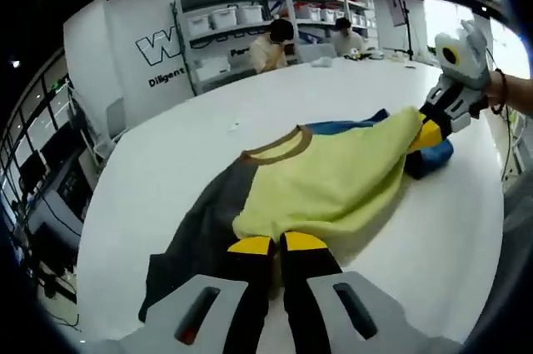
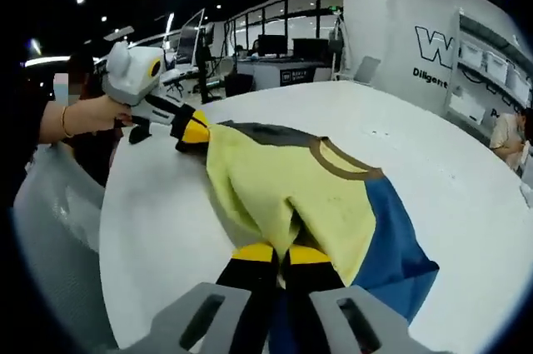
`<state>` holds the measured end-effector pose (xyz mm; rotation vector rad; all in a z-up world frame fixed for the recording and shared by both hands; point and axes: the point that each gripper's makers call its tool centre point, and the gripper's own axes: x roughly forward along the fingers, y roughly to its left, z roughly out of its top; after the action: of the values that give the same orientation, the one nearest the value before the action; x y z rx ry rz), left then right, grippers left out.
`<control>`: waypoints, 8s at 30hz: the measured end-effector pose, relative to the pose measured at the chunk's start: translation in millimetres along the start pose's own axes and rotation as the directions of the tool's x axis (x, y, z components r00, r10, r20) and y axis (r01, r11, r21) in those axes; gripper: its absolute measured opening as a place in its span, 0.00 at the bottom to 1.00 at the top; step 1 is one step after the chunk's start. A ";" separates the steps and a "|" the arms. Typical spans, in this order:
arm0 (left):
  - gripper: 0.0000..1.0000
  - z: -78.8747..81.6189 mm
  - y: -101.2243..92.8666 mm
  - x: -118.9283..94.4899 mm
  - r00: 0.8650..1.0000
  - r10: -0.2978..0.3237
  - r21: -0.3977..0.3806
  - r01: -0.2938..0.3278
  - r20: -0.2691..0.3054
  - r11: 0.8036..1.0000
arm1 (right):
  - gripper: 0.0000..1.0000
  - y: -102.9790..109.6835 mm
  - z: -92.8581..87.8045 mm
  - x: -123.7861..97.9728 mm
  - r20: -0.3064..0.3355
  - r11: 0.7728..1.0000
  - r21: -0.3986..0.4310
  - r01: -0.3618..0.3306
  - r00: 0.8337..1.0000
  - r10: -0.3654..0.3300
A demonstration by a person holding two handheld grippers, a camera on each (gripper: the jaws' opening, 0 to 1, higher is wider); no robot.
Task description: Fold the garment on the visible template until the final outline fits inside the template.
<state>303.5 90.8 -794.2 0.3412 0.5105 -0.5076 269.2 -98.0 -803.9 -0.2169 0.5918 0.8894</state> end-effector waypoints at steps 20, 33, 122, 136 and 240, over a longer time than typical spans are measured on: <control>0.07 59.4 48.2 53.6 0.998 0.056 -0.027 -0.055 0.032 0.998 | 0.00 -67.5 50.4 6.1 0.115 0.976 0.192 0.105 0.985 -0.129; 0.07 39.8 44.3 106.0 0.995 0.060 0.002 -0.061 -0.082 0.998 | 0.00 -105.7 25.6 44.2 0.027 0.959 0.196 0.204 0.977 -0.214; 0.09 -15.1 -32.8 87.4 0.989 -0.074 -0.051 0.068 -0.129 0.996 | 0.00 -55.5 -32.4 52.2 -0.073 0.929 -0.221 0.296 0.945 -0.318; 0.08 4.4 -30.1 70.4 0.995 -0.074 -0.060 0.070 -0.066 0.996 | 0.06 -47.1 -36.0 48.5 -0.105 0.937 -0.232 0.260 0.951 -0.290; 0.08 -43.0 -12.0 -94.8 0.975 -0.083 -0.059 0.073 -0.206 0.996 | 0.00 -184.5 -57.9 -42.3 -0.276 0.857 0.135 0.497 0.850 -0.449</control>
<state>209.3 134.7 -780.5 0.3284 0.7414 -0.5367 370.1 -264.6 -838.8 -0.2732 0.8017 0.3155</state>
